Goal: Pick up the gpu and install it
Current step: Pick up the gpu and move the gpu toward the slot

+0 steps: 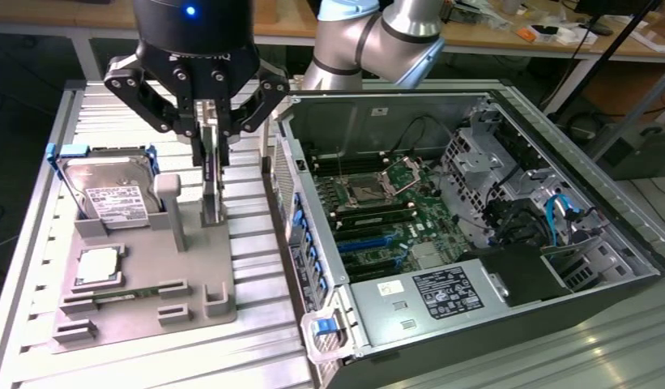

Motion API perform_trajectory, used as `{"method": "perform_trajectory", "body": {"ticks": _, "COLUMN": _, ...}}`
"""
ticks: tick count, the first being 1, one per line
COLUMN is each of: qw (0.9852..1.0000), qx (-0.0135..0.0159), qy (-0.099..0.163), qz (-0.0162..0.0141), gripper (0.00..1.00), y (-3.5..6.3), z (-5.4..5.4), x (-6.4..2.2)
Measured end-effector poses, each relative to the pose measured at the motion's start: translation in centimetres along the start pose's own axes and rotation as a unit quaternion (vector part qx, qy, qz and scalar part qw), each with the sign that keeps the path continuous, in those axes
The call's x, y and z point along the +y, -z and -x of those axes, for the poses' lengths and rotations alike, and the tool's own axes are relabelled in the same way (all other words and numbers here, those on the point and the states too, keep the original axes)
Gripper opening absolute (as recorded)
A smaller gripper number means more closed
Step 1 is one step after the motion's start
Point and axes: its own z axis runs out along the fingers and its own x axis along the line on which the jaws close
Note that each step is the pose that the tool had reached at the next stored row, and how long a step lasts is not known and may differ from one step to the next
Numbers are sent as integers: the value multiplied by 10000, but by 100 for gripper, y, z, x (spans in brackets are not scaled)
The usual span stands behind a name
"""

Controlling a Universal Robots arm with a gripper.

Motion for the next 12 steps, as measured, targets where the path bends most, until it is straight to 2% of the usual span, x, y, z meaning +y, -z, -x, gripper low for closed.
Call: {"method": "perform_trajectory", "body": {"ticks": 12, "qw": 10000, "qx": 0, "qy": 0, "qz": 0, "gripper": 27, "y": -3, "z": 297, "x": 22}}
